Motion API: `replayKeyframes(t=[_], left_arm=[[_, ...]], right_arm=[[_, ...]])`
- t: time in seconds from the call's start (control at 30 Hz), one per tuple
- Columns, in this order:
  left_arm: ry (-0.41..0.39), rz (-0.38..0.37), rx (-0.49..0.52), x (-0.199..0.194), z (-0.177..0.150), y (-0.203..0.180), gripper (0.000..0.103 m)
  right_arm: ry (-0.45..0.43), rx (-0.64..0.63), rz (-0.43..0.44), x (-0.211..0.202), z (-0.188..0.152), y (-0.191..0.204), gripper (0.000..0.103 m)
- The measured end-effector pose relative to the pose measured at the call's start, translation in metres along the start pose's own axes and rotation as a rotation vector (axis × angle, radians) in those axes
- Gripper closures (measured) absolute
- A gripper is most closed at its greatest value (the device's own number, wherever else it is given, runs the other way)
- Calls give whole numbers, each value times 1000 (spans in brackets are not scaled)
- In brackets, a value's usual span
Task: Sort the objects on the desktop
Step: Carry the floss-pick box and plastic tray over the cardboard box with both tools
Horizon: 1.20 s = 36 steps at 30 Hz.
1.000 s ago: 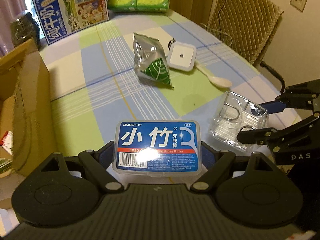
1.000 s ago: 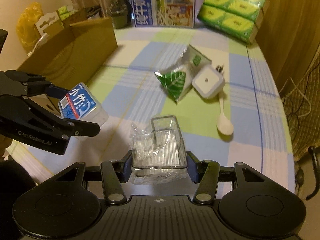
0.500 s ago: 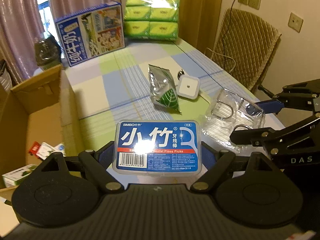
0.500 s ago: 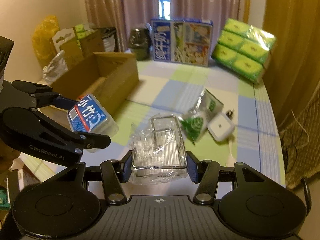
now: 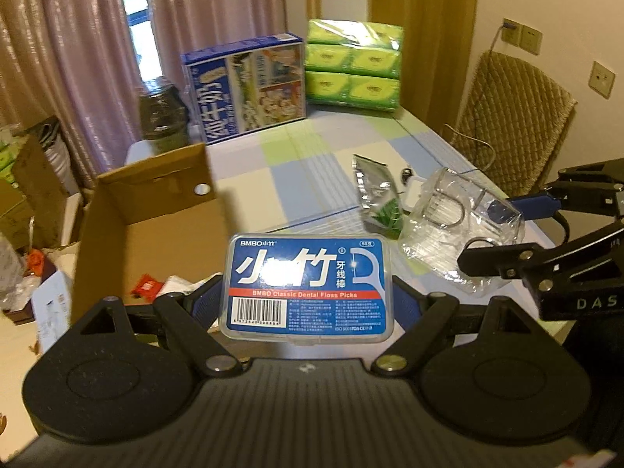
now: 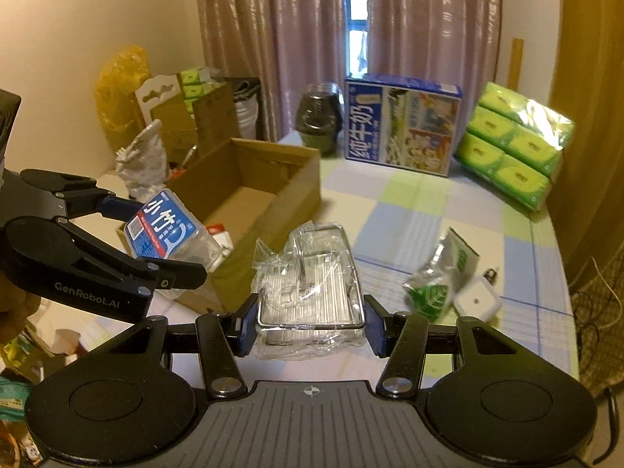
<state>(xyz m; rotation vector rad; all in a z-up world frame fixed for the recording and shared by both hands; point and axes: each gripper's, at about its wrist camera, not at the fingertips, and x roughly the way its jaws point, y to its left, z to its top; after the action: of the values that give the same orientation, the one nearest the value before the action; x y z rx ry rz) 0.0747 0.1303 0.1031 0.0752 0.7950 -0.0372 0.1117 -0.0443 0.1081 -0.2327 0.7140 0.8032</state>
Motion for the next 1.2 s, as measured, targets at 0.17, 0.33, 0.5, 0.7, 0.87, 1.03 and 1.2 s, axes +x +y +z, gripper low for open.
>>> replayKeyframes(t=[0.17,0.33,0.5,0.7,0.87,1.03,1.2], left_arm=[[-1,34,-39,-11,-7,30,19],[9,85,-69,-19,-16,66,19],[16,117,-105,-22,-24,97,19],[30,144,-141,-15,-29,131,19],[37,153,-152,-3,-30,148,19],[52,155,-152,14,-31,159,19],[65,151,-146,31,-29,165,19]], right_arm=[[2,-13,26,12,9,23,52],[4,-16,46,29,19,39,52],[5,-22,63,43,29,56,52],[-2,-41,79,65,41,72,52],[8,-47,89,91,48,78,52],[26,-40,92,113,51,76,52],[37,-44,92,131,53,74,52]])
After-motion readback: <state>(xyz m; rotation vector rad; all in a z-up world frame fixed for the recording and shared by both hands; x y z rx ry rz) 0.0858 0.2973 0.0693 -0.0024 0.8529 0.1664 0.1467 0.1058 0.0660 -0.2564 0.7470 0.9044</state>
